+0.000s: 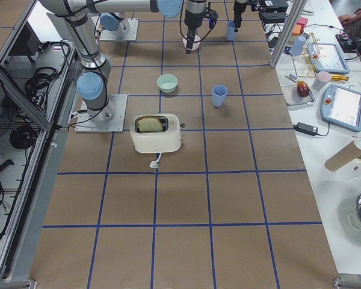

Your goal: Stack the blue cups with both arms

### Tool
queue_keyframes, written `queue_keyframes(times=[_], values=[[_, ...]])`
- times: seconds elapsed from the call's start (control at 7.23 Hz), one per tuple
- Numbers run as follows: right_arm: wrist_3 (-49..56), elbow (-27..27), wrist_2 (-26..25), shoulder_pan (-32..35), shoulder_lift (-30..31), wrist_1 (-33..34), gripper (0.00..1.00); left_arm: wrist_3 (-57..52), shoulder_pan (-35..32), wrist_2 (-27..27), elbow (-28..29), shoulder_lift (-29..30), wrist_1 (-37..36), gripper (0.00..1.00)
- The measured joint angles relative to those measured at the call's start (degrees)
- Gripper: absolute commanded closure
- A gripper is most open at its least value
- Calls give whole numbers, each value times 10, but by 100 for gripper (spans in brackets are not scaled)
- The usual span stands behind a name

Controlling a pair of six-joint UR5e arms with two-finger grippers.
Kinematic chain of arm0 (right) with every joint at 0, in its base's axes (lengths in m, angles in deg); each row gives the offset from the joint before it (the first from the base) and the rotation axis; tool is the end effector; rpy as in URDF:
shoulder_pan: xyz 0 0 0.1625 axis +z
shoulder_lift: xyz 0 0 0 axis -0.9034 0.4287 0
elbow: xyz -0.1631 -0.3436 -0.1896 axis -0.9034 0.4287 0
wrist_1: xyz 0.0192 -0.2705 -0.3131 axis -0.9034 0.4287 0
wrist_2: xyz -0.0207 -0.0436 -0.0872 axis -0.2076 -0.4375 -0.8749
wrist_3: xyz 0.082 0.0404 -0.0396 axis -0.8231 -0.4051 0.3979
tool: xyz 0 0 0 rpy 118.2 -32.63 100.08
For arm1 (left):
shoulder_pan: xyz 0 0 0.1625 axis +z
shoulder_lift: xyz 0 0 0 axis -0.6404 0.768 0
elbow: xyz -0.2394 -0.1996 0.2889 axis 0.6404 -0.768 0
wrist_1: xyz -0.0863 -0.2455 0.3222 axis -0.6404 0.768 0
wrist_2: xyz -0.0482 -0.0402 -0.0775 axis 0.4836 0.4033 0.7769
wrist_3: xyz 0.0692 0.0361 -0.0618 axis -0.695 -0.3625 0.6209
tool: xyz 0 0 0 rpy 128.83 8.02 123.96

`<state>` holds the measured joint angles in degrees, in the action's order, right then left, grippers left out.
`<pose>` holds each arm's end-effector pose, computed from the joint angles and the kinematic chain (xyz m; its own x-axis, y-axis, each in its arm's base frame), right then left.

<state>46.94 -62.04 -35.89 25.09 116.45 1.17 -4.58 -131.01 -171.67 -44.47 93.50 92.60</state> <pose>0.1288 -0.4828 0.4887 -0.9926 0.1171 0.0306 0.1195 0.9886 0.0921 -0.1474 -0.7867 0.2675 -0.9982 0.0558 -0.0222 0.0560 0.9984 -0.0063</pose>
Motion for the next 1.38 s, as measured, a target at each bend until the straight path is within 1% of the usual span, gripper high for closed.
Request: queue_keyframes(times=[0.14, 0.55, 0.97, 1.11, 1.38], values=[[1, 0, -1, 0, 0, 0, 0, 0, -1, 0, 0, 2, 2, 100], [2, -1, -3, 0, -1, 0, 0, -12, -2, 0, 1, 1, 3, 100], [2, -2, -4, 0, -3, 0, 0, -18, -10, 5, 4, -21, 20, 100], [2, -2, -4, 0, -3, 0, 0, -5, -24, 15, 5, -32, 35, 100], [2, -2, -5, -2, -3, 1, 0, 92, -90, 26, 3, -44, 45, 100]])
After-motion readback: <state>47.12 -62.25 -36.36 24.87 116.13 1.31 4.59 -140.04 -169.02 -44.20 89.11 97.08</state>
